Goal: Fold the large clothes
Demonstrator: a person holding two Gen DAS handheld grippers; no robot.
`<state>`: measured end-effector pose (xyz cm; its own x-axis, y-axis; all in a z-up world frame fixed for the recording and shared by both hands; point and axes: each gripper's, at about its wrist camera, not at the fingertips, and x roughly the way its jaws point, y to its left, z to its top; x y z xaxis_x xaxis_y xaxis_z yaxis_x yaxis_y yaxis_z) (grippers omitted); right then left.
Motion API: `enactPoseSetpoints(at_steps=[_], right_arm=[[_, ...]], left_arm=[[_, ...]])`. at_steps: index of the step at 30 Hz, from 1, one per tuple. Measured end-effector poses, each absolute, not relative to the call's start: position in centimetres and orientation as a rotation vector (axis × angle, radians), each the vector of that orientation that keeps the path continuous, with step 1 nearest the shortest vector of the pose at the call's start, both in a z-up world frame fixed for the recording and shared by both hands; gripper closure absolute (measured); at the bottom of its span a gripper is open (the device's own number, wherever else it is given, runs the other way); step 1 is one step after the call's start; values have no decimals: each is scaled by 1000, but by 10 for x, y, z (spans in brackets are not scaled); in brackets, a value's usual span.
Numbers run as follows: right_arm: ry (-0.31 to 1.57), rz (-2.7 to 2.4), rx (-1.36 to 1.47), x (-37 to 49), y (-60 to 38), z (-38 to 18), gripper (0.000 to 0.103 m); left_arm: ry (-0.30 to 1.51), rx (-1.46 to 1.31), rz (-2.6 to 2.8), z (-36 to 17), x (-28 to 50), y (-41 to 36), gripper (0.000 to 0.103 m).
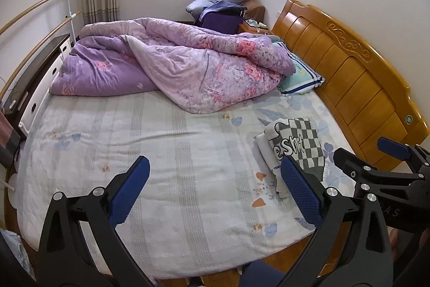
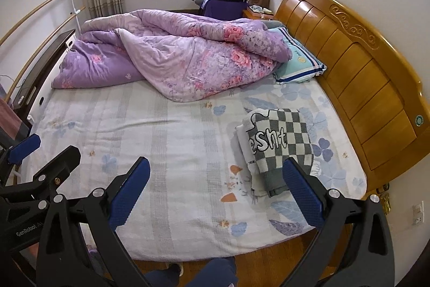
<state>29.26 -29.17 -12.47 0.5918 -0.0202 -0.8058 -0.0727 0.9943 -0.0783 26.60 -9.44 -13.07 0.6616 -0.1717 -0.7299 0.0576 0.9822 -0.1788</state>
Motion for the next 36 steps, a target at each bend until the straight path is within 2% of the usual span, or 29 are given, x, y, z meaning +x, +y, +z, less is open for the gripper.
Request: enactPoseSetpoints(at_steps=[36], right_arm=[[934,48,-109,290,-279,-117,8]], left_arm=[[800,-111,-123,-119,260,-84,5]])
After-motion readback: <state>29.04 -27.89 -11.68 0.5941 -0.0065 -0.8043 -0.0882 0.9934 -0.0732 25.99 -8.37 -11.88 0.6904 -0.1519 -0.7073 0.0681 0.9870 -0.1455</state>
